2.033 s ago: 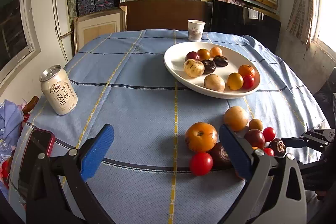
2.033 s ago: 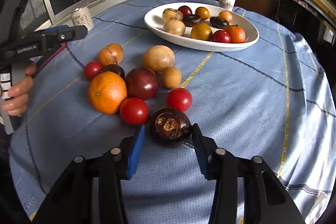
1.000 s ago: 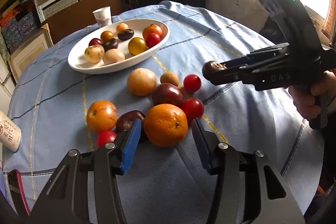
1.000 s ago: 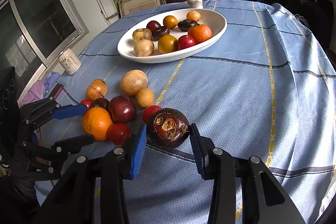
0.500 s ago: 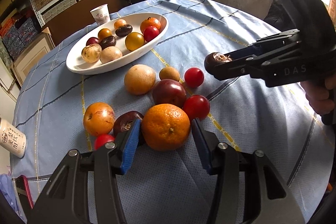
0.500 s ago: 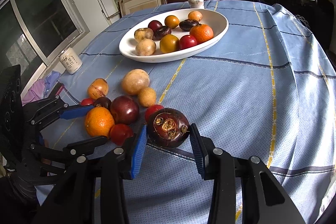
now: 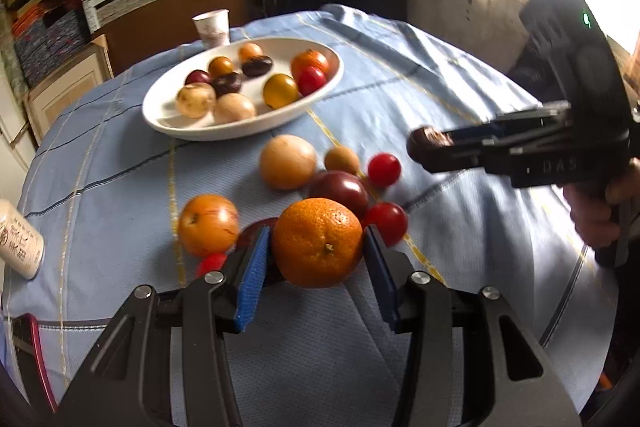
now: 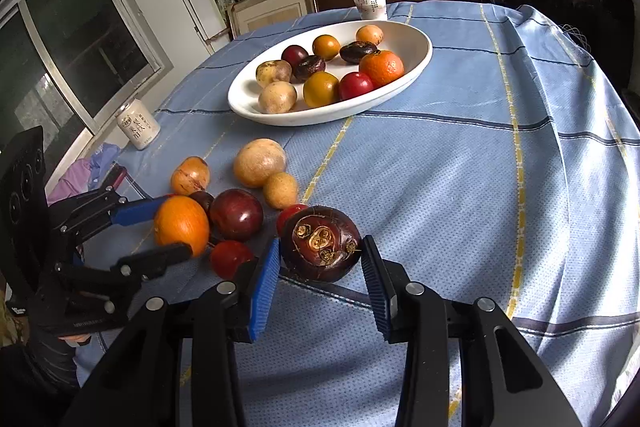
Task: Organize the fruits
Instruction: 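Grasp the tangerine with the left tool while the right lifts the carved ball, then carry both fruits to the white plate and open both tools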
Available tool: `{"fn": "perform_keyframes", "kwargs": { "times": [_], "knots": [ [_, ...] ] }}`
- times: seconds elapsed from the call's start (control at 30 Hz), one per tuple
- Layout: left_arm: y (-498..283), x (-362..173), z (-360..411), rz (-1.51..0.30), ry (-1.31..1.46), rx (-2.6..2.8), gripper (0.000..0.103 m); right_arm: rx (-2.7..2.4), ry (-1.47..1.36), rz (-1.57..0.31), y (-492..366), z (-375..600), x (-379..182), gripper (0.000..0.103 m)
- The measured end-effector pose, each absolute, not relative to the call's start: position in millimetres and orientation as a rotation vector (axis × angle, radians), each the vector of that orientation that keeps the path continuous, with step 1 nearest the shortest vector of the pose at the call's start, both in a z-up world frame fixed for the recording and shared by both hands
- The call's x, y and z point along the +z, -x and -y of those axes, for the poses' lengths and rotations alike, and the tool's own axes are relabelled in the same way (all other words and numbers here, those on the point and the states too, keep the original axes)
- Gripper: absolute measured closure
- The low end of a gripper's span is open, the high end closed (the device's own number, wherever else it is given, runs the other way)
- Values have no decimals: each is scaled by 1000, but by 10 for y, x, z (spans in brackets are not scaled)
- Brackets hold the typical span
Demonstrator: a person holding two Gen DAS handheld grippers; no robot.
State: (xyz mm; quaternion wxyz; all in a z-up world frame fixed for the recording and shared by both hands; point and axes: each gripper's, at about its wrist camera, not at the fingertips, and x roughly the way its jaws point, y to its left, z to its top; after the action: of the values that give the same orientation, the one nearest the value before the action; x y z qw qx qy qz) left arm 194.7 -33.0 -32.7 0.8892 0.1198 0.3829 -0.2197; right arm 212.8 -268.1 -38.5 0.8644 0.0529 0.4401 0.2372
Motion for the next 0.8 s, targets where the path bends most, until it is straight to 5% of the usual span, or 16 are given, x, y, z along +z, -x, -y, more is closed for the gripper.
{"fn": "perform_keyframes", "kwargs": {
  "times": [0.33, 0.8],
  "knots": [
    [-2094, 22, -33, -755, -22, -425, 56, 517, -130, -815, -2132, 2606, -179, 61],
    [-3577, 190, -47, -791, -21, -250, 56, 402, -168, -754, -3280, 2312, 16, 61]
  ]
}}
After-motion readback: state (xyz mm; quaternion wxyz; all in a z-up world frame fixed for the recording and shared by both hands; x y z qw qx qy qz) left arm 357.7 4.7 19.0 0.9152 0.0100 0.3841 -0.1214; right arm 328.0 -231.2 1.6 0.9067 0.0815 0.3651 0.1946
